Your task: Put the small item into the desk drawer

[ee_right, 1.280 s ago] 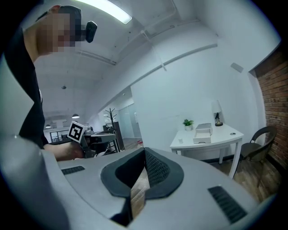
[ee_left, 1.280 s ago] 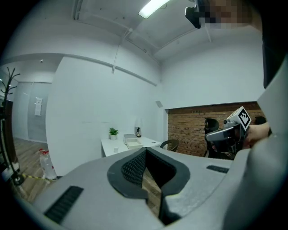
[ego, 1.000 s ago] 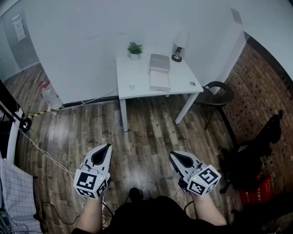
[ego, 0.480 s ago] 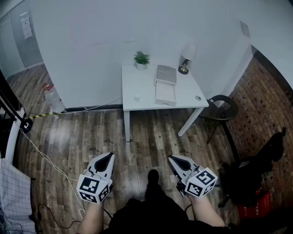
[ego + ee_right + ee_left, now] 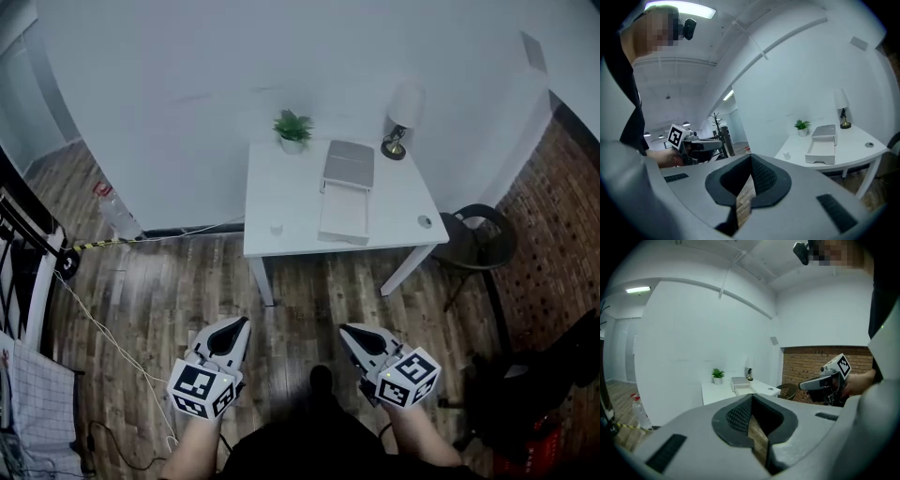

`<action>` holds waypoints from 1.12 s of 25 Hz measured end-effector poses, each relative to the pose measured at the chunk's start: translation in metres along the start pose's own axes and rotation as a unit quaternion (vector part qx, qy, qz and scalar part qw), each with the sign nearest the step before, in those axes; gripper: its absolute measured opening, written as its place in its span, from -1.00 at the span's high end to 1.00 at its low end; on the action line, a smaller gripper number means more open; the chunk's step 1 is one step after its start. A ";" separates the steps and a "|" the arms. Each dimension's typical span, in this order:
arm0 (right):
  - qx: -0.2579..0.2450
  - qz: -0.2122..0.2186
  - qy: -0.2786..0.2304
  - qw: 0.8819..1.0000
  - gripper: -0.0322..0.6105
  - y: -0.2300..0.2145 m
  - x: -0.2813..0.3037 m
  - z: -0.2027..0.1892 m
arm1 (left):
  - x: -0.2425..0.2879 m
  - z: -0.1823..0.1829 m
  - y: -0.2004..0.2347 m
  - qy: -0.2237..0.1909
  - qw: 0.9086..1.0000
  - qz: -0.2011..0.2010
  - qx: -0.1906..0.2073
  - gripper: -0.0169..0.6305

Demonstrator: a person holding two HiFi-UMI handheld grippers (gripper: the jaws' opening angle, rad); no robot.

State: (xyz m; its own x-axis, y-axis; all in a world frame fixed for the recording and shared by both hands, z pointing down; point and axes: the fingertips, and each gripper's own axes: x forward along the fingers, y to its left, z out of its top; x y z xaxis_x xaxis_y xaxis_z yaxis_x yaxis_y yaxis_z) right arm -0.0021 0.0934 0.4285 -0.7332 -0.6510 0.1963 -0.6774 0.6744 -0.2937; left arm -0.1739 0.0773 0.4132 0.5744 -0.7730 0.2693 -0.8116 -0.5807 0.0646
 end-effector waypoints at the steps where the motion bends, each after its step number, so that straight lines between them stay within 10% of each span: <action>1: 0.004 0.000 0.003 1.000 0.89 -0.016 0.003 0.003 | 0.014 0.006 -0.002 0.003 1.000 -0.001 0.006 0.92; 16: 0.013 0.067 0.032 0.997 0.89 -0.137 0.053 0.045 | 0.130 0.031 0.021 0.033 0.998 0.059 -0.016 0.92; 28: 0.002 0.074 0.041 0.996 0.89 -0.149 0.055 0.049 | 0.154 0.034 0.030 0.026 0.997 0.069 -0.022 0.92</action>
State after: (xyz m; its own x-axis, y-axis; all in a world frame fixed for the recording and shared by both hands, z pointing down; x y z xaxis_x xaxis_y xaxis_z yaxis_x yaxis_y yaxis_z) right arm 0.0613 -0.0603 0.4371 -0.8271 -0.5141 0.2274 -0.5621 0.7588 -0.3291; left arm -0.1062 -0.0679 0.4242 0.4520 -0.8293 0.3284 -0.8868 -0.4576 0.0650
